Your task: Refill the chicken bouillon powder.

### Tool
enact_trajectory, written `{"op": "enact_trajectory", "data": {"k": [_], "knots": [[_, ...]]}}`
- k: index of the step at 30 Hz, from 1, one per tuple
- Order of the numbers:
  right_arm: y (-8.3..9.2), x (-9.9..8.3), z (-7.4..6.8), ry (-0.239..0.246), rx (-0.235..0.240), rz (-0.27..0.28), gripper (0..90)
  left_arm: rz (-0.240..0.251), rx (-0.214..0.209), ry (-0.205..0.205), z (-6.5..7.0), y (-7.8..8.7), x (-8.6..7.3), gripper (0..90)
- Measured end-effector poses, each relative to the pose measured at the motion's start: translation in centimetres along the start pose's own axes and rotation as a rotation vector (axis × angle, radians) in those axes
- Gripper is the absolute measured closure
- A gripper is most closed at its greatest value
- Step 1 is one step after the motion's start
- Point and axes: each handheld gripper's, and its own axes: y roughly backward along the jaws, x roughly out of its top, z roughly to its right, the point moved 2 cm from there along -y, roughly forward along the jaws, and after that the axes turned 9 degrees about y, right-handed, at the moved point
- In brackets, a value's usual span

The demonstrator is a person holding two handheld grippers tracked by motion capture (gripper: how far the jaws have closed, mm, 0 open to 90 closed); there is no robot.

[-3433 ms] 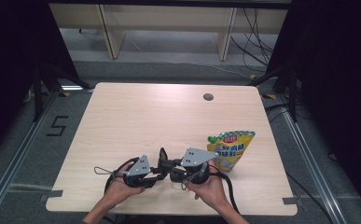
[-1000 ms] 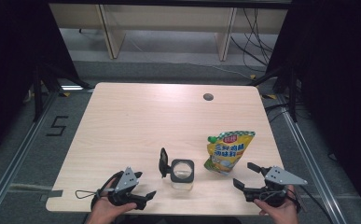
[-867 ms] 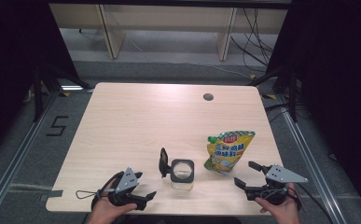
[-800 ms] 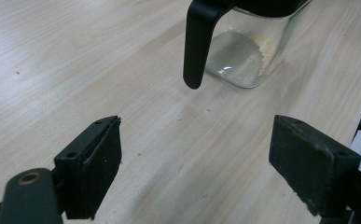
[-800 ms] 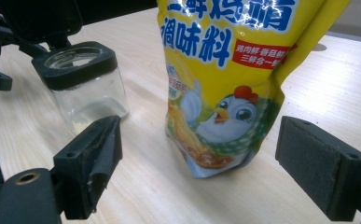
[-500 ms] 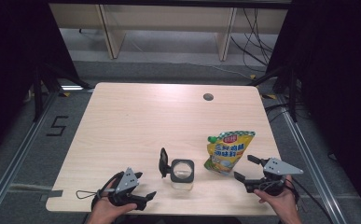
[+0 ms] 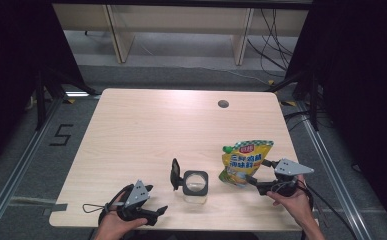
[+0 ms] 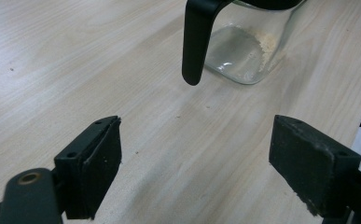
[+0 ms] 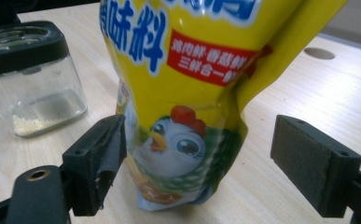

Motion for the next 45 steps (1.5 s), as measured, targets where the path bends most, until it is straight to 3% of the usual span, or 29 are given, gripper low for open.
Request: {"op": "enact_trajectory", "data": {"k": [3,4,6,9,10,11,14,15,16,18,19,21,23,27,29,34,36,42,43,45], "knots": [[-0.3,0.1,0.2,-0.008,0.008,0.032,21.4,0.003,0.004,-0.003,0.0,-0.1,0.0,16.6],[-0.4,0.2,0.2,-0.01,0.03,0.035,24.3,0.0,0.003,-0.004,0.0,-0.1,0.0,16.6],[-0.7,0.3,0.3,0.029,0.051,0.036,29.4,-0.012,0.008,-0.018,-0.1,0.0,0.0,16.6],[-1.3,0.7,-0.1,0.037,0.067,0.06,35.0,-0.015,0.003,-0.01,0.0,-0.1,0.0,16.7],[-1.3,0.8,0.0,0.059,0.066,0.045,35.6,0.001,0.0,0.008,0.1,-0.1,-0.1,16.7],[-1.4,1.0,-0.2,0.034,0.059,0.024,36.0,-0.004,0.001,-0.032,-0.2,0.0,0.0,16.7],[-1.4,1.1,-0.3,0.02,0.053,0.021,36.7,-0.002,-0.001,-0.016,-0.1,-0.1,0.0,16.7],[-1.3,1.2,-0.5,0.002,0.038,0.011,36.9,-0.008,0.006,0.001,0.0,-0.1,-0.1,16.7],[-1.1,1.4,-0.9,-0.023,0.017,-0.01,37.0,-0.017,0.013,-0.01,0.0,-0.1,-0.1,16.7],[-1.2,1.5,-0.8,-0.006,-0.003,-0.005,37.2,-0.016,0.004,-0.033,-0.1,-0.1,-0.1,16.8],[-1.0,1.6,-1.3,-0.04,-0.016,-0.031,37.4,-0.014,0.008,-0.038,-0.1,-0.1,-0.1,16.8],[-1.0,1.9,-2.0,-0.054,-0.071,-0.049,38.1,-0.018,0.016,-0.014,-0.1,0.0,-0.1,16.8],[-0.9,2.1,-2.5,-0.059,-0.09,-0.059,38.8,-0.018,0.007,-0.006,0.0,0.0,-0.1,16.8],[-0.6,2.3,-3.2,-0.105,-0.118,-0.083,39.7,-0.014,0.007,-0.009,0.0,0.0,-0.1,16.8],[-0.5,2.3,-3.3,-0.1,-0.118,-0.08,39.9,-0.026,0.018,-0.026,-0.2,0.1,-0.1,16.8],[0.2,2.3,-3.8,-0.117,-0.117,-0.072,41.4,-0.013,0.018,-0.018,-0.2,0.1,-0.1,16.8],[0.5,2.1,-3.8,-0.096,-0.076,-0.052,38.0,-0.013,0.017,-0.02,-0.2,0.1,-0.1,16.8],[0.3,1.4,-2.9,-0.07,-0.022,-0.024,39.0,-0.028,0.015,-0.023,-0.2,0.1,-0.1,16.8],[-0.2,1.1,-2.3,-0.066,0.008,0.006,36.1,-0.015,0.002,-0.003,0.0,0.0,-0.1,16.8],[-0.6,0.9,-2.1,-0.05,0.045,-0.011,35.2,-0.018,0.005,-0.026,-0.1,0.0,-0.1,16.9]]}}
